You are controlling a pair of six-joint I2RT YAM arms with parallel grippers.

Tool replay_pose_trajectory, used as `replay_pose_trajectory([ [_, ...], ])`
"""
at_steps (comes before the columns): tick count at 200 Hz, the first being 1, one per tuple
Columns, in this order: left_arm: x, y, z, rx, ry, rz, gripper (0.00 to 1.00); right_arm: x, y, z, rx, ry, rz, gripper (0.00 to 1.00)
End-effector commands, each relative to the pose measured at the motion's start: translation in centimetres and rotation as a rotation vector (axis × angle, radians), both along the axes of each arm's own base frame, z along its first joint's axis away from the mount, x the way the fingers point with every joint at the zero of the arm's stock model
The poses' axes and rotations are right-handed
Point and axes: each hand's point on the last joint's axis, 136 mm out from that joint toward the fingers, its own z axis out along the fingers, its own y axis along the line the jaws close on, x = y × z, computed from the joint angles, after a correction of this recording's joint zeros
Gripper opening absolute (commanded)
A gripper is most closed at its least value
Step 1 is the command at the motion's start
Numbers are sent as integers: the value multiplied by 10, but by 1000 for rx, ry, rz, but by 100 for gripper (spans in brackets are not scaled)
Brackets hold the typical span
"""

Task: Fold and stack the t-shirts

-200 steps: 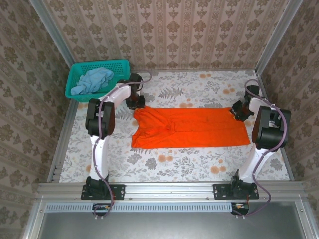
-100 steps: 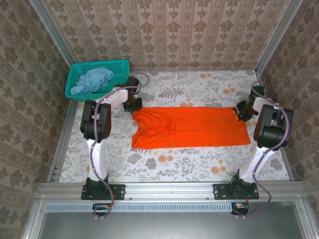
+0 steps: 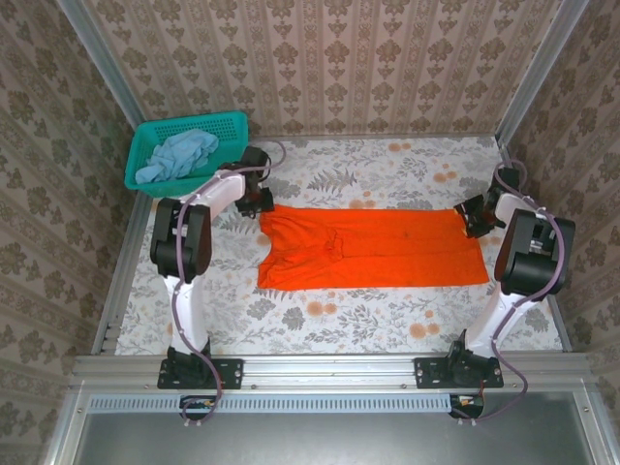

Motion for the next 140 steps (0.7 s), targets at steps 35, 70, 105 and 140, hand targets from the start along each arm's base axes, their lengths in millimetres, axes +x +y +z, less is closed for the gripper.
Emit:
replay_pose_trajectory([
  [35,-7,-40,81,12,-163,-87,46,-16,8,62,-163,-116,67,53],
  [70,-40,-84,54,-24,-64,-185,34,-27,53,57,-198,-88,224,52],
  [105,-58,-101,4,-36,90,-194,30,-35,101,31,-172,-5,399,48],
  [140,-70,-91,-39,15,189,-155,31,-50,115,12,-135,100,444,45],
])
